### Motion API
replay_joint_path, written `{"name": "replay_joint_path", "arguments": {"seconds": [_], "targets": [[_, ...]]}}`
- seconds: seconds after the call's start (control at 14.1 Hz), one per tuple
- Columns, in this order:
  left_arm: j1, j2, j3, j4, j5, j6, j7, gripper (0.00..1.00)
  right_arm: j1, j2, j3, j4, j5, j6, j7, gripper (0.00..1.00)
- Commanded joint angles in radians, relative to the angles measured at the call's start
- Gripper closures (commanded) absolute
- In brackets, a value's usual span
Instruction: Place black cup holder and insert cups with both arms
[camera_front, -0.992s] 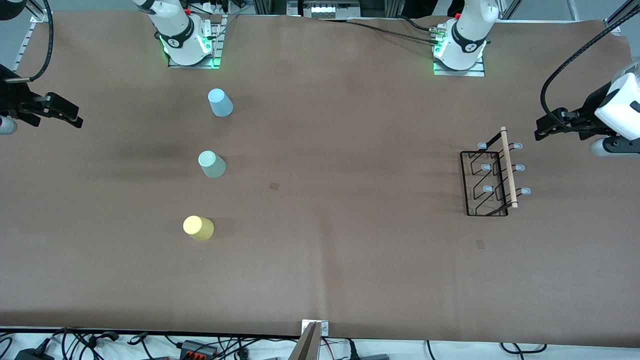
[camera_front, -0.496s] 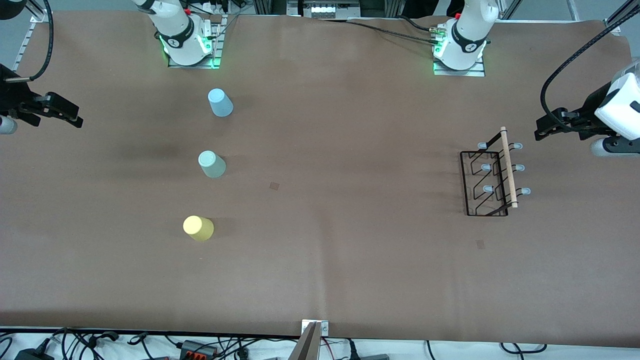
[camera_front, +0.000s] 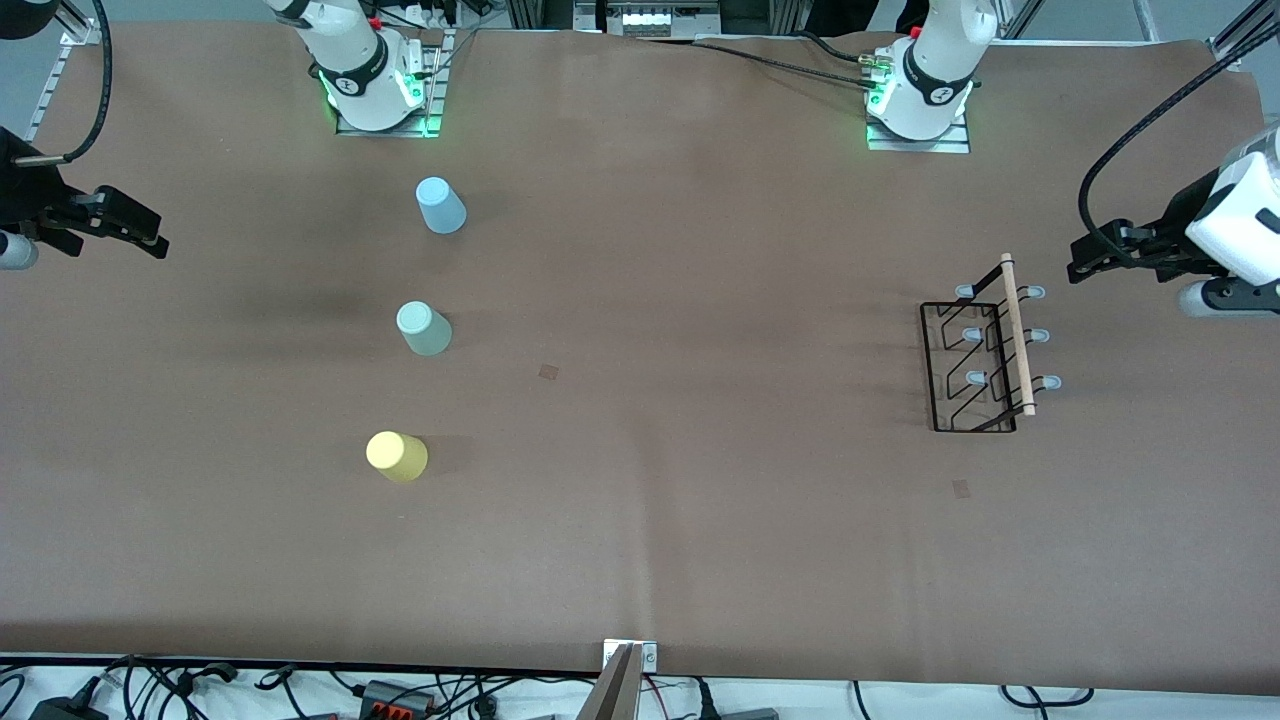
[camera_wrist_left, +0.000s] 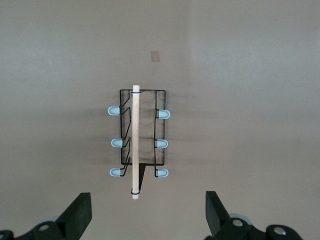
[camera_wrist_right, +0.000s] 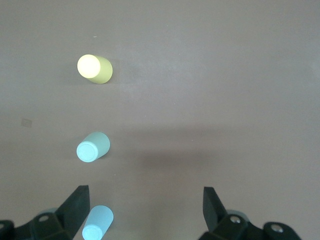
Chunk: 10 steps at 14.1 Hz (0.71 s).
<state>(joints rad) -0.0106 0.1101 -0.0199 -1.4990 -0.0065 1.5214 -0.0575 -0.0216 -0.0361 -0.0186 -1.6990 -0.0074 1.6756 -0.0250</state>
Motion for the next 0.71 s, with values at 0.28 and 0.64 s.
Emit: {"name": "replay_joint_path", "arguments": {"seconds": [0.28, 0.64], "targets": [[0.008, -0.004, -0.003, -0.286, -0.001, 0.325, 0.022, 0.0, 0.005, 0.013, 0.0, -0.01, 0.001, 0.01, -0.01, 0.0], [0.041, -0.023, -0.002, -0.403, -0.001, 0.381, 0.13, 0.0, 0.058, 0.106, 0.0, -0.027, 0.001, 0.058, -0.007, 0.0]]}}
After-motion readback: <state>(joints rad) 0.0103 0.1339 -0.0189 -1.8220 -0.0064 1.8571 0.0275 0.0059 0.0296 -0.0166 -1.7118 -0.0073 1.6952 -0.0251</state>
